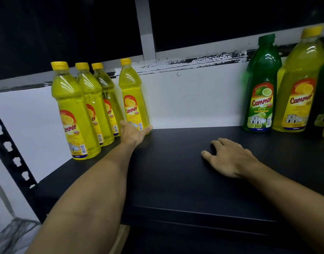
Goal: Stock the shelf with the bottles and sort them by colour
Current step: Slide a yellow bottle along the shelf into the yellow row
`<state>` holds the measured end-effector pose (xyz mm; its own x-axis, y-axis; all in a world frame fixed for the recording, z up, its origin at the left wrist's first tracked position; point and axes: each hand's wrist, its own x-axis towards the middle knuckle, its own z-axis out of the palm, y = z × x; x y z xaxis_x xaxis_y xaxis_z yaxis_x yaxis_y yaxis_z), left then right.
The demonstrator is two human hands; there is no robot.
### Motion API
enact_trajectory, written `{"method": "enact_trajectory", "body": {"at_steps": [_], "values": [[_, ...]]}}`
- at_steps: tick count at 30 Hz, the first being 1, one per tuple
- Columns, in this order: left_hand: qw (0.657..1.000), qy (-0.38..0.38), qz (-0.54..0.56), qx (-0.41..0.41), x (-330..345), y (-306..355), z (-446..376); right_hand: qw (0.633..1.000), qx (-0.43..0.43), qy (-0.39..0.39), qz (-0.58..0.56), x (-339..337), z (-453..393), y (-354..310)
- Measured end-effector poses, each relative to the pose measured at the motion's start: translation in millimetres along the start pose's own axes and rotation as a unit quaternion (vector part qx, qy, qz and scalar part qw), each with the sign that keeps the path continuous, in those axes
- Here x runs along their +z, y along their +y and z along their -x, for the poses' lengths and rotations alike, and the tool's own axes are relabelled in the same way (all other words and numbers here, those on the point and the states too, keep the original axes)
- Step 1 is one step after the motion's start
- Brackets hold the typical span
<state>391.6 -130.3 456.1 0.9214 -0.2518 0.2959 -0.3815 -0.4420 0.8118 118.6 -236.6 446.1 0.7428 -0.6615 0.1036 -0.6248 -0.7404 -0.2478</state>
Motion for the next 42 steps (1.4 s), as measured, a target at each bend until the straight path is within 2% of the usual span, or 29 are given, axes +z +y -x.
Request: {"method": "enact_trajectory", "body": {"at_steps": [4,7,10,12,14,19,22,25,28,31,35,38,42], "values": [[1.000,-0.018,-0.009,0.006,-8.5,-0.3,25.8,1.000,0.003,-0.003,-0.014,1.5,-1.6,1.5],[0.997,-0.043,-0.057,0.022,-16.4,3.3,53.0,0.999,0.009,-0.003,-0.041,-0.9,-6.2,3.6],[0.983,-0.109,-0.127,0.077,-22.5,17.0,92.8,0.987,0.014,-0.005,-0.158,-6.1,-5.3,11.7],[0.971,-0.157,-0.139,0.114,-23.1,27.8,121.2,0.963,0.011,0.000,-0.271,-9.5,0.2,16.1],[0.961,-0.190,-0.139,0.143,-18.9,39.4,146.6,0.948,0.002,0.023,-0.317,-13.4,9.4,22.5],[0.931,-0.248,-0.163,0.211,7.6,67.5,184.5,0.973,-0.037,0.029,-0.227,-28.2,44.0,52.6],[0.916,-0.277,-0.165,0.239,24.5,81.2,196.5,0.981,-0.033,0.079,-0.171,-44.8,66.2,83.1],[0.901,-0.293,-0.187,0.260,36.5,85.6,203.3,0.971,-0.024,0.218,-0.090,-62.7,85.5,118.5],[0.895,-0.297,-0.212,0.257,41.6,83.1,201.2,0.926,-0.006,0.373,-0.053,-78.8,100.9,149.0],[0.888,-0.296,-0.236,0.260,40.9,84.1,200.7,0.883,0.063,0.463,-0.047,-90.1,108.6,172.1],[0.882,-0.281,-0.255,0.278,41.0,87.5,206.2,0.850,0.167,0.486,-0.114,-92.9,102.6,190.3],[0.885,-0.278,-0.254,0.273,42.7,85.3,204.2,0.845,0.225,0.461,-0.151,-97.4,95.2,195.0],[0.886,-0.279,-0.254,0.270,45.2,83.5,202.0,0.850,0.253,0.436,-0.153,-102.3,87.2,197.1]]}}
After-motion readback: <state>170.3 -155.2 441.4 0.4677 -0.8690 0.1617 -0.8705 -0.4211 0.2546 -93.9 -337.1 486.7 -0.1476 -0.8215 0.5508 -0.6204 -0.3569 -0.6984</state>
